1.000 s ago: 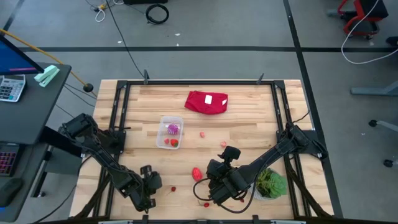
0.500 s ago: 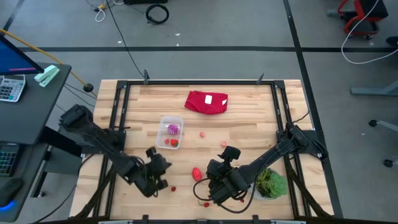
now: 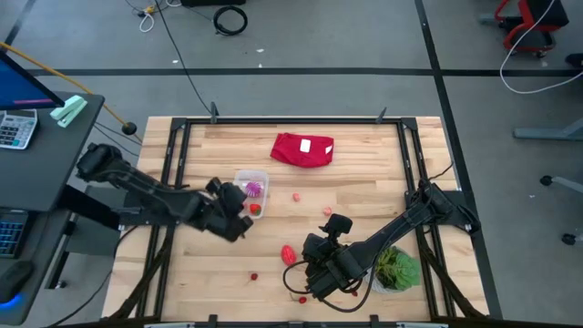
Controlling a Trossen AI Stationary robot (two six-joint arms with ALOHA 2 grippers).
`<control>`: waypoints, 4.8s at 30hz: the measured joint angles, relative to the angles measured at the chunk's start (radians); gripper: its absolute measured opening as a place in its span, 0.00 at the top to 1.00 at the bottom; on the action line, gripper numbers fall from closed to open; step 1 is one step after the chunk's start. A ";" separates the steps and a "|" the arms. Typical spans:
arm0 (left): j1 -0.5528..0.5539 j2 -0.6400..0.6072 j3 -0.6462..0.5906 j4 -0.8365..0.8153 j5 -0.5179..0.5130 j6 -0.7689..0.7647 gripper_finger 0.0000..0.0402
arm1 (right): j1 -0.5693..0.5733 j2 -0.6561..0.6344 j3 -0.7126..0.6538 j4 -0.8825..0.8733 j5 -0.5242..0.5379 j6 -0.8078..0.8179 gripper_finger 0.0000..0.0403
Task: Pick and placing Produce into tupperware
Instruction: Put the red cherry in the transparent bin, then put the left pink peach in the transparent bin
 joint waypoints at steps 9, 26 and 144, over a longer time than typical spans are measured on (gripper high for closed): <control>0.109 0.074 0.000 0.097 0.114 0.077 0.99 | 0.001 0.000 0.000 0.005 0.000 0.000 0.32; 0.150 0.139 0.000 0.505 0.145 0.284 0.99 | 0.014 0.000 0.000 0.019 0.003 -0.006 0.32; 0.152 -0.274 -0.735 1.657 0.149 0.442 0.79 | -0.232 0.006 -0.069 0.263 -0.053 -0.208 0.38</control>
